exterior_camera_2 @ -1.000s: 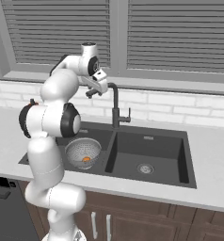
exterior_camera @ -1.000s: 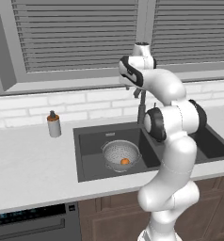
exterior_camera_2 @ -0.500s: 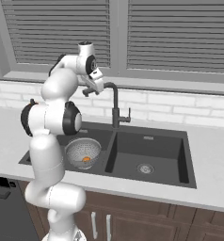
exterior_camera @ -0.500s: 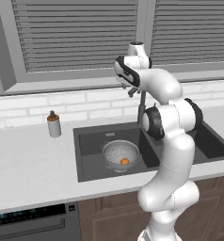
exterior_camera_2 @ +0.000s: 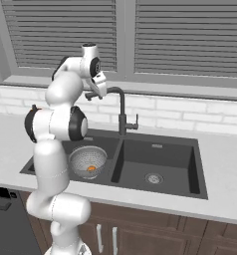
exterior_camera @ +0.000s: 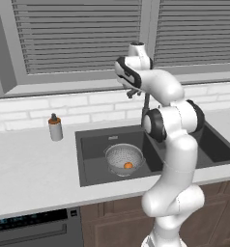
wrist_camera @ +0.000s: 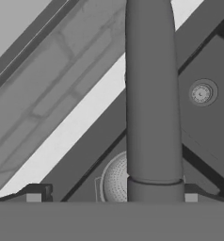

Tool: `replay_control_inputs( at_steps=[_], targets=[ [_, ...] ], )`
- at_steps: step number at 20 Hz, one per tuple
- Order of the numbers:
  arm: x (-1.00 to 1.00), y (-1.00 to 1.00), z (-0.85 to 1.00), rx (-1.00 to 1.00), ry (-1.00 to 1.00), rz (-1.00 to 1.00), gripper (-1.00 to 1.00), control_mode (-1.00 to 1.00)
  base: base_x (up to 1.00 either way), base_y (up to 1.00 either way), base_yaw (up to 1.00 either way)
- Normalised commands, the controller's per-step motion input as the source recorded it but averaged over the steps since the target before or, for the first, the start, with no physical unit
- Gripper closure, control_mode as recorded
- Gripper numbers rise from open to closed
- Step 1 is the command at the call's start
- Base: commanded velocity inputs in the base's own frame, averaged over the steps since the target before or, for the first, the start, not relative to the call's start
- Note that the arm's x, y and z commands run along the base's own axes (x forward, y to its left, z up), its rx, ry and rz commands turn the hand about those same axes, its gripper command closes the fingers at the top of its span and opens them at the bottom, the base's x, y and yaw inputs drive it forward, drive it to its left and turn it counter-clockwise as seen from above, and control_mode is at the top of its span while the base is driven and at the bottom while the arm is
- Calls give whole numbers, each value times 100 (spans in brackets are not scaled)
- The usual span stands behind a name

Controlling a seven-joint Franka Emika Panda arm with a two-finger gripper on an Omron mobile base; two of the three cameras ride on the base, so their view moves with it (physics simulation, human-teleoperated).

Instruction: Put the colander in the sink, put the tangerine in the colander, and turn on the sink faucet and pour water over the colander.

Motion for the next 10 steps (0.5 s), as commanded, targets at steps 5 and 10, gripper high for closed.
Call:
replay_control_inputs(
  at_steps=[5,10],
  targets=[
    [11,4,-37,3,2,-4,-100,-100,0,0,0],
    [5,1,-33,1,0,-3,-100,-100,0,0,0]
  ],
)
